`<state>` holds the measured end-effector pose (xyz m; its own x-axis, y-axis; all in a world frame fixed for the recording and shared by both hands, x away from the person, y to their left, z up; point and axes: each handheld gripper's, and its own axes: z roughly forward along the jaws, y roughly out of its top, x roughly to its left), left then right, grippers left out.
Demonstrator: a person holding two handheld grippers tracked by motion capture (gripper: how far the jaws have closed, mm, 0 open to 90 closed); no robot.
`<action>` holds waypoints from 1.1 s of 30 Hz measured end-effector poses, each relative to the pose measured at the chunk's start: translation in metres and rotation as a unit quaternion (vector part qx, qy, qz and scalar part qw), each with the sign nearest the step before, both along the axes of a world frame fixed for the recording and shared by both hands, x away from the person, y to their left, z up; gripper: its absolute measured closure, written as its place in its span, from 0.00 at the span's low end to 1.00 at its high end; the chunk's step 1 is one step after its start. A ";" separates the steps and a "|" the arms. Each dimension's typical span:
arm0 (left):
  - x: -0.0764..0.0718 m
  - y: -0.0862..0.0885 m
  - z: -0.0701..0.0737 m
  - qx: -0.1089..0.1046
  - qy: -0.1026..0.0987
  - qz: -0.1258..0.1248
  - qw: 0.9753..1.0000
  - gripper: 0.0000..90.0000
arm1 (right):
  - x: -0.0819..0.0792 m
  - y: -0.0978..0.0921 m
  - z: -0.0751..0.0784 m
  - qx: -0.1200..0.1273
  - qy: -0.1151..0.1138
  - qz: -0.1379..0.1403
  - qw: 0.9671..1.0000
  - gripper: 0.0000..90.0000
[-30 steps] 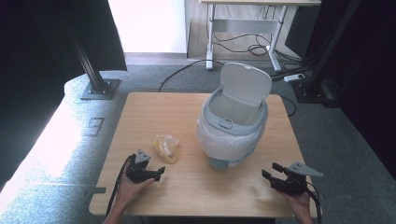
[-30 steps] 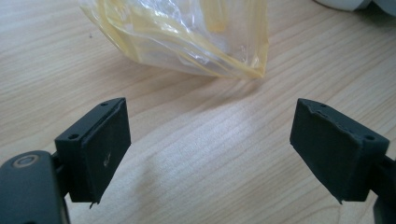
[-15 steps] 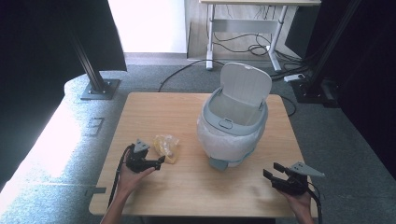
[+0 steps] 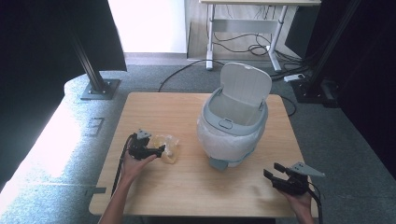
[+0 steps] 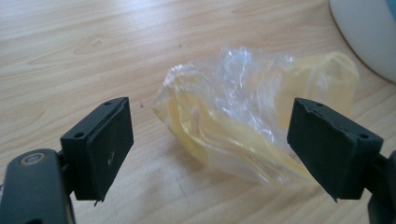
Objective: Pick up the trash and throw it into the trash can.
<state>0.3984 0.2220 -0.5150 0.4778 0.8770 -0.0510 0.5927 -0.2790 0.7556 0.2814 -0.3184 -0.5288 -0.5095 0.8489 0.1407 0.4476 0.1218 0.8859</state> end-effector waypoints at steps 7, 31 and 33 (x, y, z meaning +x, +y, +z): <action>0.019 -0.001 -0.007 0.003 0.020 -0.003 1.000 0.17 | 0.001 0.001 -0.002 -0.007 0.003 0.002 1.000 0.43; 0.016 -0.001 -0.031 -0.024 0.034 -0.016 0.999 0.70 | 0.000 -0.002 -0.002 -0.004 0.004 -0.002 1.000 0.43; 0.014 0.000 -0.031 -0.026 0.031 -0.020 0.999 0.78 | 0.000 -0.002 -0.002 -0.004 0.003 -0.003 1.000 0.43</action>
<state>0.4126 0.2216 -0.5461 0.5067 0.8526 -0.1275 0.6285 -0.2641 0.7316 0.2809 -0.3203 -0.5304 -0.5040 0.8529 0.1358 0.4531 0.1272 0.8824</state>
